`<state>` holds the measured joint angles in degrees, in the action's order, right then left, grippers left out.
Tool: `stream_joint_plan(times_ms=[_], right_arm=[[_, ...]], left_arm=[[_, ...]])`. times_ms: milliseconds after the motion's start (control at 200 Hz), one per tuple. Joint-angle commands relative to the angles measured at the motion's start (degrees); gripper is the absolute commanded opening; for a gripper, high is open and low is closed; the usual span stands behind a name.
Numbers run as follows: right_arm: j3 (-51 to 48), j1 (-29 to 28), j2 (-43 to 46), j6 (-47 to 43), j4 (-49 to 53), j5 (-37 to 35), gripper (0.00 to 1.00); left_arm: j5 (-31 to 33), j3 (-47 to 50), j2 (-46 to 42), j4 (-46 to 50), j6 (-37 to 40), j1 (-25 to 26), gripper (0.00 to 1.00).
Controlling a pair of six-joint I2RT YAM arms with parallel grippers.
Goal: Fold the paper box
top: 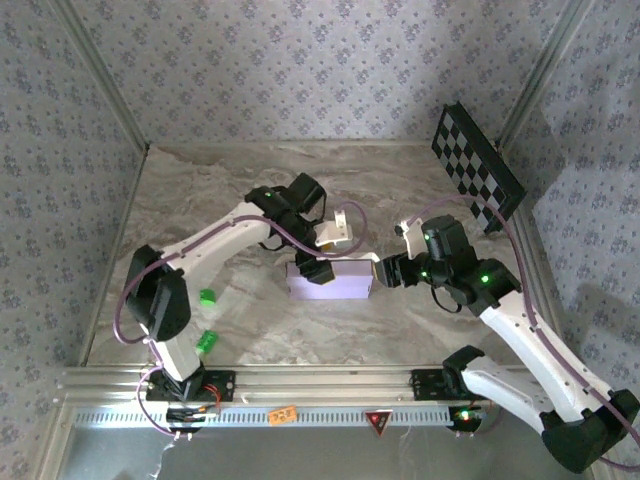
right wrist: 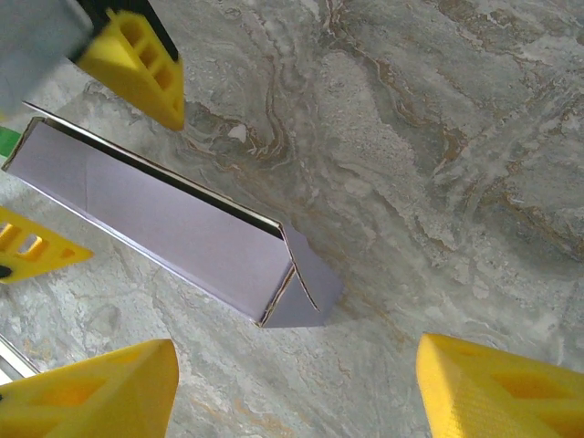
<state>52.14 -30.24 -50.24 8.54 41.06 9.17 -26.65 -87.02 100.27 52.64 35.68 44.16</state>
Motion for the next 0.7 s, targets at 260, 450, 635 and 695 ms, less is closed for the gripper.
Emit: stream_joint_plan(times_ms=[260,450,635,695], right_arm=[[1.91,0.27,0.67,-0.66,1.10,-1.51,0.71],[2.11,0.27,0.59,-0.60,1.27,-1.51,0.70],[2.22,0.29,0.32,-0.41,1.11,-1.33,0.70],[2.11,0.28,0.23,-0.35,1.10,-1.21,0.69]], left_arm=[[-2.94,-3.23,2.36,5.79,5.78,0.94,0.65],[-1.24,-3.86,3.18,6.95,6.49,0.93,0.63],[0.12,-4.24,4.00,7.47,7.01,0.59,0.57],[0.07,-4.47,4.23,7.82,6.96,0.33,0.54]])
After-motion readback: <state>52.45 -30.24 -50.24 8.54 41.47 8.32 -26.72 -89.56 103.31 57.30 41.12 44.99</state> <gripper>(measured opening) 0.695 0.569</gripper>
